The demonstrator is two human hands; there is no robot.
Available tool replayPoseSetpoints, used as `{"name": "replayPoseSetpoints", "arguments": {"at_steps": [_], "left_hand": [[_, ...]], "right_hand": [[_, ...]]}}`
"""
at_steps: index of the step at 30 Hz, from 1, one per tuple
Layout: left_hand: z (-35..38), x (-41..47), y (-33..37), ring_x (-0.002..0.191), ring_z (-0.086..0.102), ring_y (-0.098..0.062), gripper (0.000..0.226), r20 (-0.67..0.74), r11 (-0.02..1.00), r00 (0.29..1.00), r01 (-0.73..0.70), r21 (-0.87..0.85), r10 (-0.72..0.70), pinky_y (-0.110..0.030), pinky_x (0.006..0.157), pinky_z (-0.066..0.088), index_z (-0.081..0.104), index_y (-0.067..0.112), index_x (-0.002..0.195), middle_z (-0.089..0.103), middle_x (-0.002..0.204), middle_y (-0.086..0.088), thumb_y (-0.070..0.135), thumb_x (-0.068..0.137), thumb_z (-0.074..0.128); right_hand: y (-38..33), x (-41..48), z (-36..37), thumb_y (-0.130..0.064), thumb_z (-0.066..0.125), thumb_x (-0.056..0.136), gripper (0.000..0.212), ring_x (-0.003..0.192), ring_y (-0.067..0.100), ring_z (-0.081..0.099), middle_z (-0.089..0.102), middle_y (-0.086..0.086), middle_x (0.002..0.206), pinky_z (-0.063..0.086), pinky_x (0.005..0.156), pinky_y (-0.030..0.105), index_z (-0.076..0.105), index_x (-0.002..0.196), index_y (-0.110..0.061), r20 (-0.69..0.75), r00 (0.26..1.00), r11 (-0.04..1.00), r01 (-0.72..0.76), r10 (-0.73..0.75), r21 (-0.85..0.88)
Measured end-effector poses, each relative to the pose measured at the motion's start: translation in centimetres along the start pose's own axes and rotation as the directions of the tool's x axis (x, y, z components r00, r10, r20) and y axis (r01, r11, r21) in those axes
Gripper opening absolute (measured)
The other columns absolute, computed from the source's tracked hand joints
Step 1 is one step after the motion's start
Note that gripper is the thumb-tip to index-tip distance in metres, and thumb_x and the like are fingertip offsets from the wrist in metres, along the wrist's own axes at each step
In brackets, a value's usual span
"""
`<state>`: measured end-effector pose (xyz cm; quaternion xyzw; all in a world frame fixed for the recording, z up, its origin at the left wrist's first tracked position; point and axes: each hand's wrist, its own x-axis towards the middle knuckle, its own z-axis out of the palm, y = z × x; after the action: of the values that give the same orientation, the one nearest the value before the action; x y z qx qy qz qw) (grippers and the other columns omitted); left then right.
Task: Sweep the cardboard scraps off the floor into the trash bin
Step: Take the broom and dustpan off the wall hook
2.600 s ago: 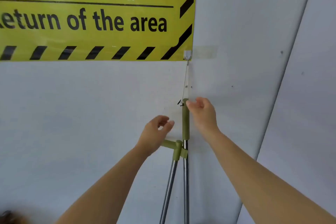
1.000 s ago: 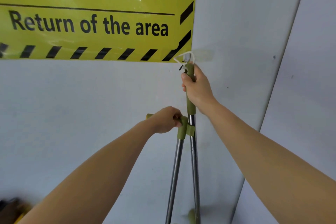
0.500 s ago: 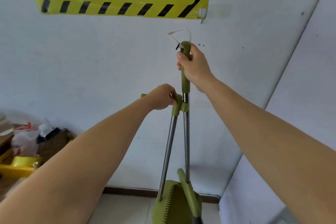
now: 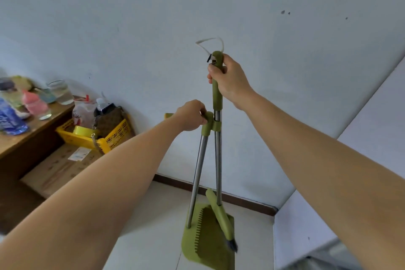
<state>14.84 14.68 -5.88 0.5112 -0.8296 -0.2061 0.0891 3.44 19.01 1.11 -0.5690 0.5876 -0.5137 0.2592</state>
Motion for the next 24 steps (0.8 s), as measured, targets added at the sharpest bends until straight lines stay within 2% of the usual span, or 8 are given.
{"name": "replayPoseSetpoints", "arguments": {"at_steps": [6,10,12,15,19,24], "left_hand": [[0.3,-3.7,-4.4,0.1,0.059,-0.027,0.024,-0.005,0.991,0.992,0.124,-0.045,-0.125,-0.041,0.094,0.048,0.063,0.008,0.11,0.06,0.101,-0.005,0.018,0.087,0.064],[-0.1,-7.4,-8.2,0.093,0.059,-0.025,0.025,-0.017,0.973,0.977,0.21,-0.098,-0.213,-0.035,0.083,0.051,0.062,0.006,0.11,0.059,0.098,-0.006,0.016,0.087,0.065],[-0.3,-9.6,-10.2,0.087,0.056,-0.022,0.024,-0.029,0.961,0.967,0.25,-0.119,-0.255,-0.031,0.075,0.046,0.063,0.004,0.109,0.058,0.094,-0.005,0.015,0.087,0.065],[-0.5,-12.9,-13.1,0.088,0.058,-0.022,0.024,-0.042,0.934,0.942,0.324,-0.153,-0.334,-0.031,0.074,0.046,0.064,0.005,0.107,0.059,0.093,-0.005,0.016,0.086,0.068],[-0.6,-17.3,-16.3,0.088,0.059,-0.023,0.024,-0.047,0.89,0.903,0.41,-0.202,-0.427,-0.033,0.076,0.051,0.065,0.004,0.106,0.062,0.095,-0.007,0.015,0.085,0.068],[-0.6,-22.7,-19.7,0.087,0.058,-0.023,0.019,-0.055,0.83,0.848,0.499,-0.25,-0.527,-0.03,0.071,0.046,0.065,0.004,0.1,0.059,0.091,-0.005,0.013,0.084,0.068]], "right_hand": [[-0.4,-1.7,4.8,-0.021,0.048,0.097,0.008,0.088,0.018,0.06,0.061,0.005,0.092,0.049,0.087,0.029,0.052,0.1,-0.015,0.123,0.992,0.999,0.016,-0.011,-0.041],[-1.6,-3.5,9.3,-0.022,0.049,0.096,0.015,0.099,0.029,0.063,0.062,0.005,0.092,0.049,0.092,0.037,0.056,0.104,-0.01,0.225,0.974,0.996,0.046,-0.028,-0.076],[-2.5,-4.7,11.9,-0.02,0.05,0.096,0.011,0.101,0.029,0.062,0.061,0.005,0.092,0.048,0.092,0.037,0.055,0.102,-0.012,0.278,0.96,0.995,0.065,-0.041,-0.075],[-3.7,-6.5,15.5,-0.02,0.051,0.096,0.006,0.101,0.027,0.062,0.062,0.005,0.097,0.048,0.092,0.036,0.054,0.101,-0.016,0.347,0.936,0.994,0.089,-0.062,-0.063],[-5.2,-9.2,19.6,-0.019,0.051,0.097,0.015,0.097,0.021,0.058,0.06,0.003,0.099,0.044,0.086,0.028,0.056,0.11,-0.013,0.434,0.897,0.991,0.122,-0.084,-0.06],[-6.8,-12.8,23.9,-0.019,0.053,0.096,0.022,0.106,0.028,0.061,0.065,0.012,0.108,0.047,0.098,0.041,0.058,0.115,-0.009,0.532,0.842,0.988,0.145,-0.091,-0.061]]}}
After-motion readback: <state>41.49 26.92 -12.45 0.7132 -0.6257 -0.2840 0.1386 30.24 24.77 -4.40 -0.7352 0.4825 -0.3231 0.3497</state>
